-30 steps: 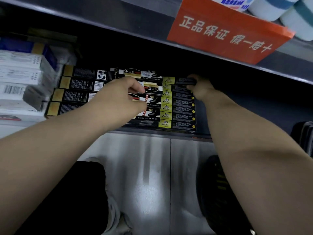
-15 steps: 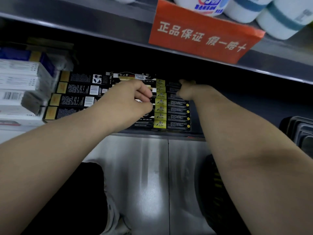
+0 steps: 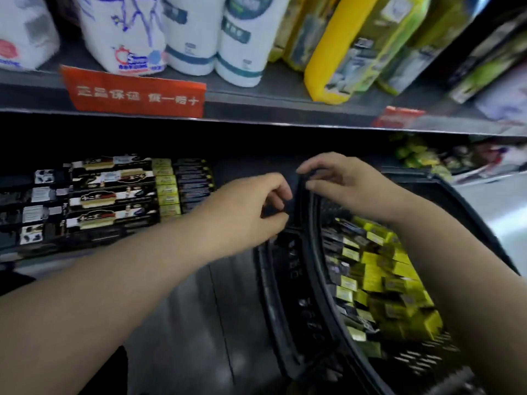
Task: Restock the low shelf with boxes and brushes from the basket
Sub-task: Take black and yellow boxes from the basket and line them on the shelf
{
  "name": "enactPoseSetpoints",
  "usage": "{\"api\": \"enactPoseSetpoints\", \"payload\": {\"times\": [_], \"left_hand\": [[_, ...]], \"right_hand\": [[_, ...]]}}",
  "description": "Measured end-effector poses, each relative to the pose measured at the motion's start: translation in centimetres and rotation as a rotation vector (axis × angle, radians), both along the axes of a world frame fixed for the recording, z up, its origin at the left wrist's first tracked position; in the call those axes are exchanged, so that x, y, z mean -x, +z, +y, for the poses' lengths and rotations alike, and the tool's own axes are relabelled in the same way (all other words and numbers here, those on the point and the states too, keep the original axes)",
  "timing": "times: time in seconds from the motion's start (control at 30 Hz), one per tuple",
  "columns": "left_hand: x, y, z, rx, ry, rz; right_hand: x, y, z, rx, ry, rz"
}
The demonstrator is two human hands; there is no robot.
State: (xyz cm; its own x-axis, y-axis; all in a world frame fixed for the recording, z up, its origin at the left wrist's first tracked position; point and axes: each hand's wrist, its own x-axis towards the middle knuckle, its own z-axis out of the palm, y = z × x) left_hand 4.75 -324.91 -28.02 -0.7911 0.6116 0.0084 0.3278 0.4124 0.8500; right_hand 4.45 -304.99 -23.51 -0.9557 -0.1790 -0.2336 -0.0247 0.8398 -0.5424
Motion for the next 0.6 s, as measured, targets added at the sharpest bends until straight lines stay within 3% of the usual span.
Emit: {"api": "enactPoseSetpoints", "payload": {"times": [0.27,0.43,0.6], "left_hand": [[-2.6,-0.6,7.0,0.169,-0.301,0.292],[-2.2,-1.6,8.2,0.218,-0.318,0.333],[-2.1,-1.8,8.7,0.21,-0.295,0.246]], "right_hand": [[-7.1,-7.9,16.2,-0.295,-0.418,-0.149],[-6.4,-13.4,19.0,-0.546,-0.456,-0.205],[-5.1,-15.5,18.5,-0.836,-0.405,-0.227]]}}
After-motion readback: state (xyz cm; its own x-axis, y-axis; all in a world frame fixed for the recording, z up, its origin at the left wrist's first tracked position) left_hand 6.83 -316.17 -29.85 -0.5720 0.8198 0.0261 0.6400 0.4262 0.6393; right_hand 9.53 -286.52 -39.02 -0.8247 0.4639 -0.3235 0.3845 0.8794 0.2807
